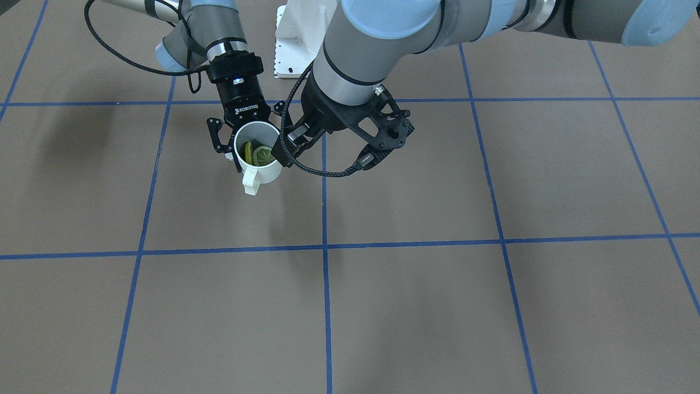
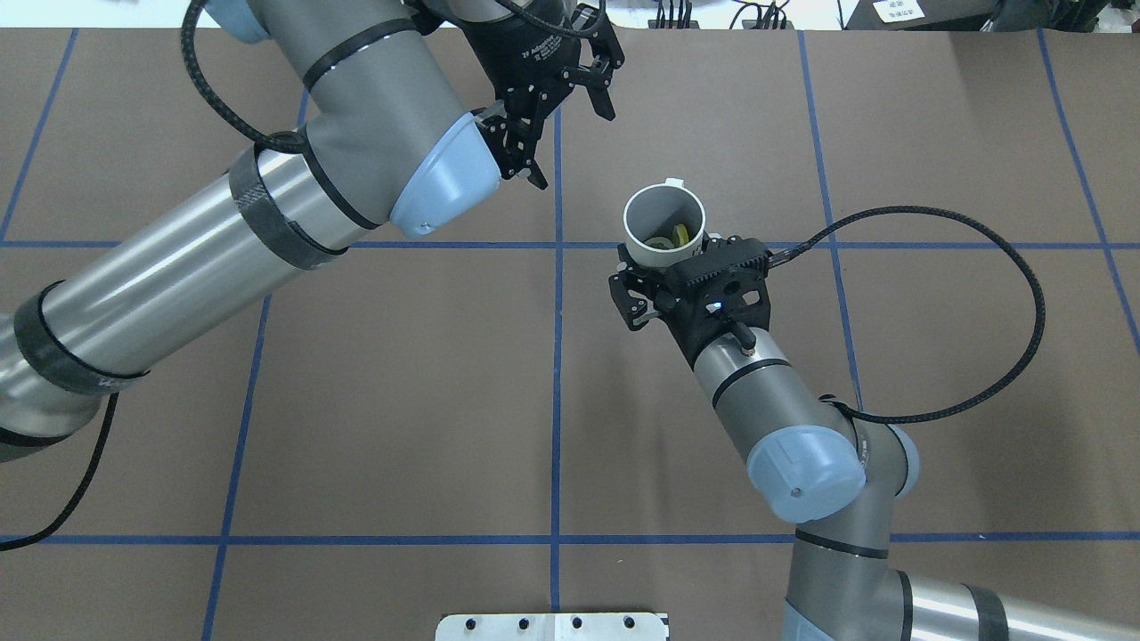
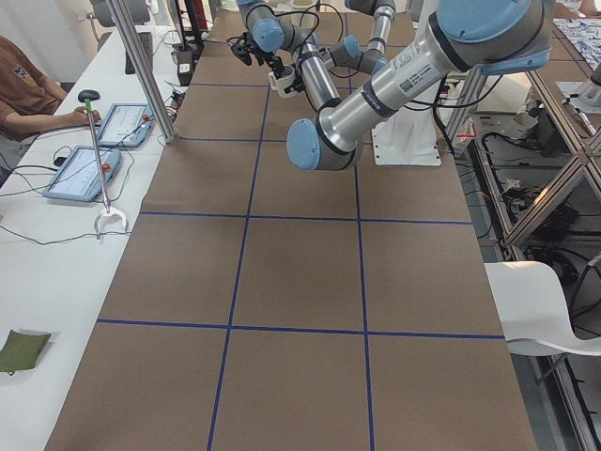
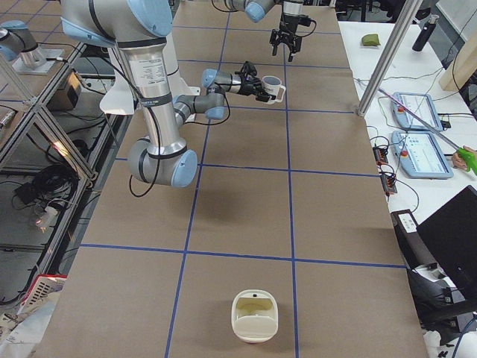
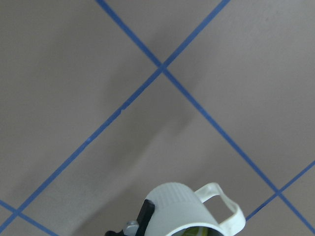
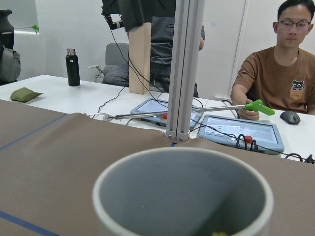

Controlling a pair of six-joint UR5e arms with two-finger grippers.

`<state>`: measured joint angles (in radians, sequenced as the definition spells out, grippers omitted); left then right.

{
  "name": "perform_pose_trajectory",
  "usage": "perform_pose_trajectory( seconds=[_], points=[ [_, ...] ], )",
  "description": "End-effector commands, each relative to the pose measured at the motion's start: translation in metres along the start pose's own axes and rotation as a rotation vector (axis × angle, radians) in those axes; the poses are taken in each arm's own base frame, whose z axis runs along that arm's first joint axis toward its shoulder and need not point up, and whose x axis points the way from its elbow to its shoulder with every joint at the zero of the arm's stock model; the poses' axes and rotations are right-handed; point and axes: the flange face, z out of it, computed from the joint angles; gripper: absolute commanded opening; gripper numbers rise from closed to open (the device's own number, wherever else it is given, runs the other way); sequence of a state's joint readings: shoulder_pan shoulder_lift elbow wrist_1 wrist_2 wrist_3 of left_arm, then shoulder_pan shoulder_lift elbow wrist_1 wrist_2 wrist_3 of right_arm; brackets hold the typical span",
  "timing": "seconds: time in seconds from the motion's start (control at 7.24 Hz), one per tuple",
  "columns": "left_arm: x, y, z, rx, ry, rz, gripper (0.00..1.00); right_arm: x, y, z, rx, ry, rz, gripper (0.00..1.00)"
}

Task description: Left arm hands cup to right arm to dump lemon

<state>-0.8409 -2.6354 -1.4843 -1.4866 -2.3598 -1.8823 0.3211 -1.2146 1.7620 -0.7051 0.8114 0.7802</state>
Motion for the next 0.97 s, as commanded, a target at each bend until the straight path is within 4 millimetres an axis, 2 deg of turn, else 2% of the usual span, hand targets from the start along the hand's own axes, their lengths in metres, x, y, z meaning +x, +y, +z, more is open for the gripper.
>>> perform_pose_trajectory(
  seconds=[0.0, 0.14, 0.28, 0.41, 0.55, 0.69, 0.83],
  points=[
    [-0.019, -0.040, 0.018, 0.023, -0.026, 0.028, 1.00, 0.081, 0.002, 0.012, -0.080, 0.030, -0.035, 0.20],
    [-0.028, -0.056, 0.025, 0.030, -0.027, 0.051, 1.00, 0.134, -0.004, 0.007, -0.098, 0.076, -0.046, 0.21],
    [-0.033, -0.067, 0.030, 0.034, -0.029, 0.053, 1.00, 0.190, -0.001, -0.006, -0.115, 0.145, -0.067, 0.21],
    [-0.033, -0.070, 0.032, 0.036, -0.033, 0.053, 1.00, 0.230, -0.002, -0.017, -0.114, 0.207, -0.045, 0.22],
    [-0.033, -0.072, 0.032, 0.039, -0.034, 0.048, 1.00, 0.260, -0.006, -0.028, -0.079, 0.214, 0.177, 0.16],
    [-0.032, -0.074, 0.031, 0.054, -0.031, 0.045, 1.00, 0.295, -0.004, -0.047, -0.069, 0.180, 0.281, 0.13],
    [-0.032, -0.075, 0.031, 0.069, -0.027, 0.048, 1.00, 0.342, 0.017, -0.076, -0.071, 0.203, 0.284, 0.04]
  ],
)
